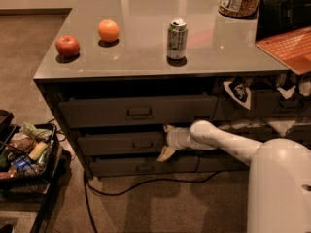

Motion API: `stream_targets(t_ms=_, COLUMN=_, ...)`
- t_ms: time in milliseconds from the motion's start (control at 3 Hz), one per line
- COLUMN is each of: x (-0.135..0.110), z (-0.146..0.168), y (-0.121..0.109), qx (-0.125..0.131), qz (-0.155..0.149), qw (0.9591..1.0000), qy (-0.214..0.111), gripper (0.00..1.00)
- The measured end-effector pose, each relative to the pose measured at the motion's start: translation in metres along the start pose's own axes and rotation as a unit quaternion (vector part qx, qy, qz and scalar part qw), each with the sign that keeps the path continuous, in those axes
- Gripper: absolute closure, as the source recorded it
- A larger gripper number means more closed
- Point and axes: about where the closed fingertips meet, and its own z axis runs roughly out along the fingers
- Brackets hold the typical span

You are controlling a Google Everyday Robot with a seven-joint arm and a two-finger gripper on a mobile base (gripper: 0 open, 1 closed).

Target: Open middle drawer

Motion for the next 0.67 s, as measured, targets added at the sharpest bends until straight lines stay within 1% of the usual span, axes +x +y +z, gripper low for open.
stream_targets(t_ms=333, x=0.0017, z=0.0044, y=0.0023, qx=-0.006, qz=0.001, qw=1.0, qy=0.003, gripper=0.0)
stream_targets(t_ms=667, x=0.0018, z=0.0043, y=0.0023, qx=-0.006, qz=0.001, qw=1.0, qy=0.003, gripper=0.0)
